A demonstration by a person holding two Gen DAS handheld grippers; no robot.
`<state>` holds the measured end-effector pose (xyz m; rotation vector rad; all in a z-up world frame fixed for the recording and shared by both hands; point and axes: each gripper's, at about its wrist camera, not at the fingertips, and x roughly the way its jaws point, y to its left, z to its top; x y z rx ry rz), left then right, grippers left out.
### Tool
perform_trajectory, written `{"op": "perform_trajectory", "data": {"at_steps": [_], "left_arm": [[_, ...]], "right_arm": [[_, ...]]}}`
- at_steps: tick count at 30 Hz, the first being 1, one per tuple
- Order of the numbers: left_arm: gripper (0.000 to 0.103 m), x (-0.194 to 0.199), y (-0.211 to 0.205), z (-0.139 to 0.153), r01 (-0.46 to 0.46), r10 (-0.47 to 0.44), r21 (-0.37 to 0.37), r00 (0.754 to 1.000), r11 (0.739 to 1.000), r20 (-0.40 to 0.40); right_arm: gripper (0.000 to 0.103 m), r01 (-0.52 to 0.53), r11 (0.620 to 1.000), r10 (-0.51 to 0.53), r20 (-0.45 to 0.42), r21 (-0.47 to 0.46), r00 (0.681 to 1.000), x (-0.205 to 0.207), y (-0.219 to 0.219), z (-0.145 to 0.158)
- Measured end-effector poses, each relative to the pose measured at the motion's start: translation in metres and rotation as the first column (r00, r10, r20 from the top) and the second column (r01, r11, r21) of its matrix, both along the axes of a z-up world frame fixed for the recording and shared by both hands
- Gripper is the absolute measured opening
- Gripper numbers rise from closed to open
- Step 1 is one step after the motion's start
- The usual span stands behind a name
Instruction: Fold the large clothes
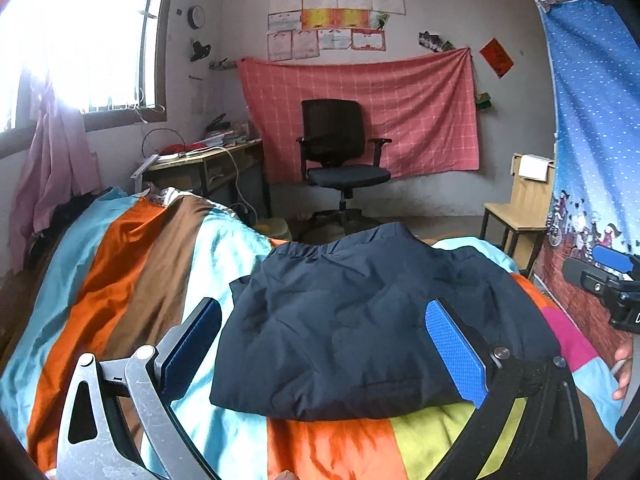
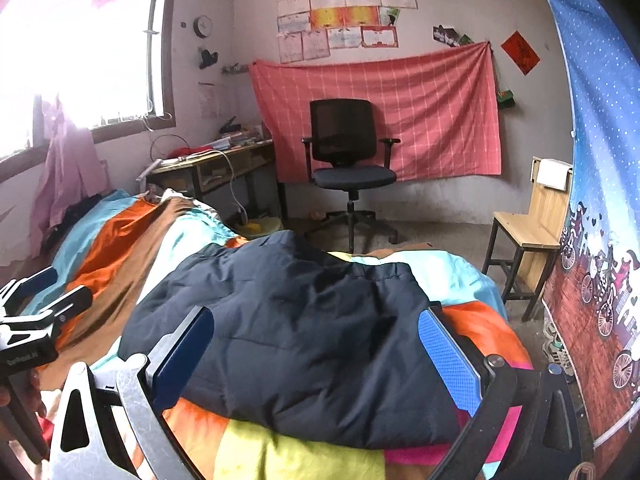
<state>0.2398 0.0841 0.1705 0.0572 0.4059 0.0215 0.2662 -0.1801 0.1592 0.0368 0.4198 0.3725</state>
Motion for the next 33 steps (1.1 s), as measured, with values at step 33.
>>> {"op": "perform_trajectory", "data": {"at_steps": [33], "left_arm": [[0.1,-0.075,-0.005,-0.04,0.019,-0.02,0.048,0.999,0.999,0.034]], "right_arm": [[0.103,0.02,0.999,-0.016,0.098,-0.036,0.995,-0.086,0.006,-0.032]]}}
